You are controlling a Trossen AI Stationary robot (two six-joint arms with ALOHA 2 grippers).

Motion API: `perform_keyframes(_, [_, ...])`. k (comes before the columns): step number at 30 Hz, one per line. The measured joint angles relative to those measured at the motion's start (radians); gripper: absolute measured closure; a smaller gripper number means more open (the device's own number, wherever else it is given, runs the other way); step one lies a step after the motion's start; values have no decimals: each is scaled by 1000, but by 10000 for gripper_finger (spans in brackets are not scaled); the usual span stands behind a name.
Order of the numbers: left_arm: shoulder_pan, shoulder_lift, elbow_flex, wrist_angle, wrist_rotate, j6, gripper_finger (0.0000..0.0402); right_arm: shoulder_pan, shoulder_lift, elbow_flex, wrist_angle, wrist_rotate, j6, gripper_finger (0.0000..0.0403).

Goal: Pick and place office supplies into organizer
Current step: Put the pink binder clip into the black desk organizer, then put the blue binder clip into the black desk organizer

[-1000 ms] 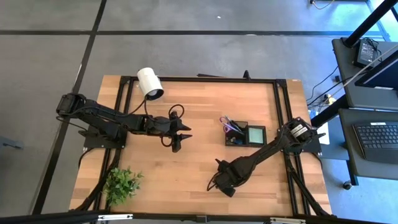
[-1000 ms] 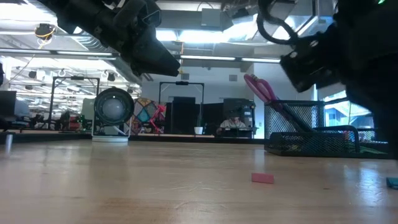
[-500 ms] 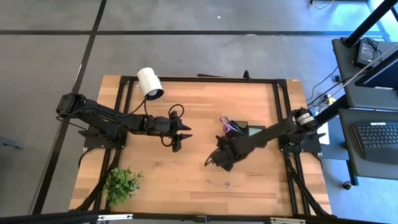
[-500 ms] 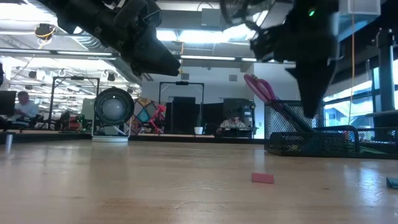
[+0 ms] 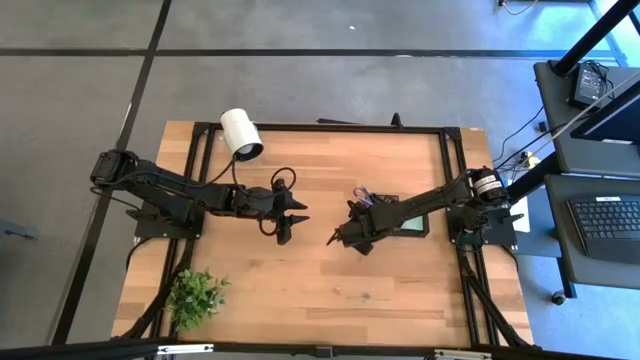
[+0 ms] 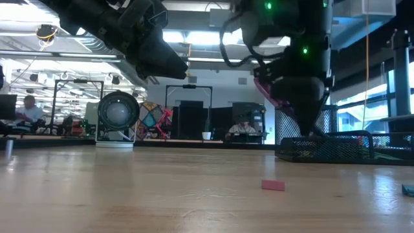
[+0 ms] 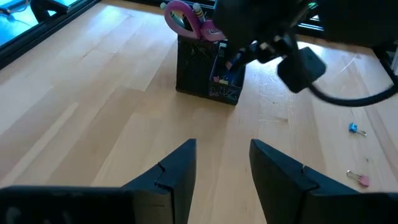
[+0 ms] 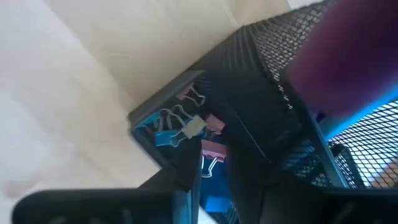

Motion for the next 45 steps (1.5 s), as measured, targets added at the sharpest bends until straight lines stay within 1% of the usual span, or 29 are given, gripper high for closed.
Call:
perform_keyframes(8, [0, 0, 0, 0, 0, 1, 258, 1, -4, -57, 35, 22, 16, 336])
perform_keyframes(12, [0, 0, 0, 0, -7, 1, 258, 1, -4, -61, 34, 20, 30, 326])
perform_keyframes(16, [0, 0, 0, 0, -7, 2, 258, 1, -4, -61, 39, 16, 30, 303])
perform_keyframes(22, [0, 0, 0, 0, -7, 4, 258, 0, -3, -58, 51, 8, 31, 255])
perform_keyframes(25, [0, 0, 0, 0, -8, 3, 258, 0, 2, -26, 15, -23, 31, 234])
perform_keyframes(31, [0, 0, 0, 0, -7, 1, 258, 24, 3, 117, -31, -166, -5, 218])
perform_keyframes(33, [0, 0, 0, 0, -7, 1, 258, 45, 3, 156, -32, -202, -51, 218])
perform_keyframes(35, [0, 0, 0, 0, -7, 2, 258, 76, 3, 188, -27, -216, -136, 218])
perform_keyframes(37, [0, 0, 0, 0, -7, 3, 258, 115, 3, 208, -27, -236, -280, 218])
perform_keyframes(40, [0, 0, 0, -2, -7, 3, 258, 181, 3, 215, -3, -238, -506, 218])
perform_keyframes(42, [0, 0, 0, -2, -7, 3, 258, 227, 2, 213, 18, -236, -623, 218])
perform_keyframes(45, [0, 0, 0, -3, -7, 3, 258, 291, 1, 190, 93, -234, -775, 218])
